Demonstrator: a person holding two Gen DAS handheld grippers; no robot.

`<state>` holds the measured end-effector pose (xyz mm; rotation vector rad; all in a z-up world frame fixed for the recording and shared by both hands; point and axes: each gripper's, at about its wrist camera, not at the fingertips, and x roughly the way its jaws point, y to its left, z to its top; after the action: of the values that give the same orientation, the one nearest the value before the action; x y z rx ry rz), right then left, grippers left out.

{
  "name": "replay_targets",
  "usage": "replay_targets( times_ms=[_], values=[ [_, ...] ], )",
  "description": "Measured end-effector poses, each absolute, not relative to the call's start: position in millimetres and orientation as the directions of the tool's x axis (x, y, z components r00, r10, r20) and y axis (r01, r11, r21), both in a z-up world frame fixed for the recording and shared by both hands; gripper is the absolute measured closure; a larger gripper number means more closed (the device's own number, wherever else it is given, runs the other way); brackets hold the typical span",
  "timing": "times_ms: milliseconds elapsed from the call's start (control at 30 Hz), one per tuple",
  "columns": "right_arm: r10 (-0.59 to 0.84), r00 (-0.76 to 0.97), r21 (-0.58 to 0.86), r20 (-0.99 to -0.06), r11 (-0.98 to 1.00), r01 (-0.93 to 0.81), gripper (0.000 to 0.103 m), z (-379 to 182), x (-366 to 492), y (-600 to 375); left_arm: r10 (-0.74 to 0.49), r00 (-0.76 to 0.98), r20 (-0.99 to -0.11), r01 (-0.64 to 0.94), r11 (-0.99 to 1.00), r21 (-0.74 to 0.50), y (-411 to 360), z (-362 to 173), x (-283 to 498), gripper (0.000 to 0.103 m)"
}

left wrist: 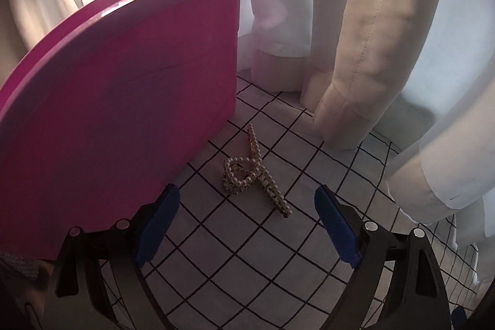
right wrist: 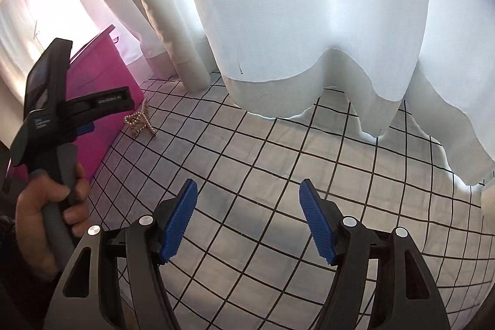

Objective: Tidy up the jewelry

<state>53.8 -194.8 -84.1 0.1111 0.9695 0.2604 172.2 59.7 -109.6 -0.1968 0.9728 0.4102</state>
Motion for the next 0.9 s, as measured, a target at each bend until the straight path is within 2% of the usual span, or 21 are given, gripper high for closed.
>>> replay_targets(
  times_ms=[233, 433, 500, 633, 733, 800, 833, 900],
  values=[
    [0.34, 0.534, 0.272, -0.774, 0.94, -0.204, 0.038, -84, 53, -197, 0.314, 0.405, -0.859, -0.532, 0.845, 0.058, 77, -143, 199, 0.016],
    [0.389, 0.533, 0.328, -0.752, 0.921, -0.21, 0.038, -85, 58, -201, 0.323, 0.324, -0.889, -0.572, 0.815, 0.087, 91, -173, 217, 0.016],
    [0.397, 0.531, 0.336, -0.748, 0.917, -0.212, 0.037, -86, 60, -203, 0.338, 0.325, -0.883, -0.596, 0.799, 0.087, 96, -178, 216, 0.009],
    [0.411, 0.528, 0.352, -0.743, 0.911, -0.213, 0.038, -87, 64, -205, 0.33, 0.344, -0.879, -0.62, 0.783, 0.051, 104, -182, 209, 0.006],
    [0.422, 0.524, 0.368, -0.74, 0.906, -0.211, 0.038, -89, 66, -206, 0.292, 0.391, -0.873, -0.61, 0.793, -0.008, 106, -181, 197, 0.019],
    [0.427, 0.524, 0.374, -0.737, 0.903, -0.21, 0.038, -90, 67, -206, 0.282, 0.421, -0.862, -0.571, 0.821, -0.01, 100, -176, 191, 0.046],
    [0.429, 0.523, 0.377, -0.736, 0.902, -0.21, 0.038, -91, 67, -206, 0.288, 0.419, -0.861, -0.559, 0.829, 0.005, 95, -174, 190, 0.054],
    [0.435, 0.52, 0.381, -0.736, 0.9, -0.213, 0.037, -93, 68, -204, 0.272, 0.428, -0.862, -0.558, 0.83, -0.015, 95, -174, 185, 0.057]
  ],
)
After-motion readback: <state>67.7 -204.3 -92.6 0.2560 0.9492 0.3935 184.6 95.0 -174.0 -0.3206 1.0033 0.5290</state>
